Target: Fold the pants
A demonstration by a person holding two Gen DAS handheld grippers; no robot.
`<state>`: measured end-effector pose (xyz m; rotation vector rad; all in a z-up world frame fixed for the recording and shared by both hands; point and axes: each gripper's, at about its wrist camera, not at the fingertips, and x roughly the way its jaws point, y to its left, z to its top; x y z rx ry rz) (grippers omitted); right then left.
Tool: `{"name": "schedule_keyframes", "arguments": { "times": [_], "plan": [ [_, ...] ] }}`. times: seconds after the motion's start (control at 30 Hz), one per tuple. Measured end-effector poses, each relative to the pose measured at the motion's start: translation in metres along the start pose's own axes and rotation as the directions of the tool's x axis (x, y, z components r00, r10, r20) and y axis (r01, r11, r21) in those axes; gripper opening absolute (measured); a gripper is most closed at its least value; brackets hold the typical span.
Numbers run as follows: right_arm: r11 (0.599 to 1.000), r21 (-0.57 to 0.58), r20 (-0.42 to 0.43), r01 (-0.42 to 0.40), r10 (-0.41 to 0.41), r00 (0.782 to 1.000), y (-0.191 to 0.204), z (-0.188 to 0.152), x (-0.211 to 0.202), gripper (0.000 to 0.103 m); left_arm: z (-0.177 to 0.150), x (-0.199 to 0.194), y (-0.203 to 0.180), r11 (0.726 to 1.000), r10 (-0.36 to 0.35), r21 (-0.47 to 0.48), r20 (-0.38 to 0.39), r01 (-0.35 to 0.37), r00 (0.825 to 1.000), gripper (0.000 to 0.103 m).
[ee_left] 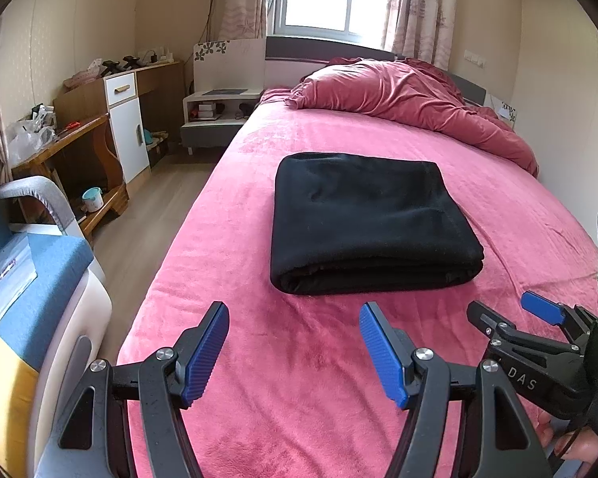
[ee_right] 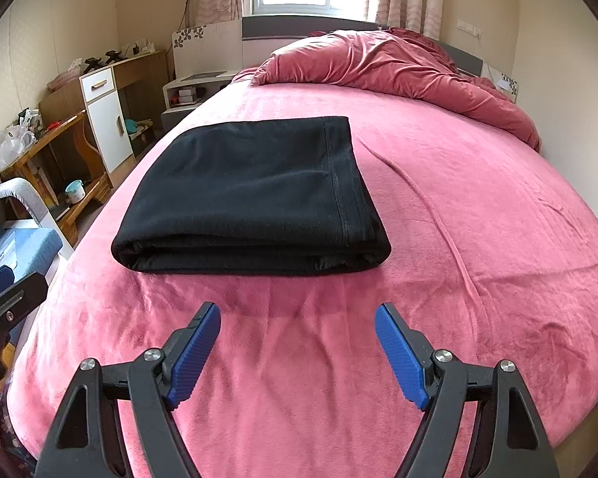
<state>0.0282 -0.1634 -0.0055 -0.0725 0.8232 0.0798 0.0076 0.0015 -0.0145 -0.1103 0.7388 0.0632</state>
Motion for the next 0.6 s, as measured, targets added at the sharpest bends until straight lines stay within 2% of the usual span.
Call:
{"name": "schedule_keyframes", "arguments": {
  "times": [0.6],
  "plan": [
    [1.0,-0.006,-0.022,0.01,-0.01,1.0,-0.0023,-0.0062,0.008,0.08,-0.0033,0.0043,-0.0029,1.0,-0.004,0.011,-0.005,0.004,1.0,0.069]
  ]
}}
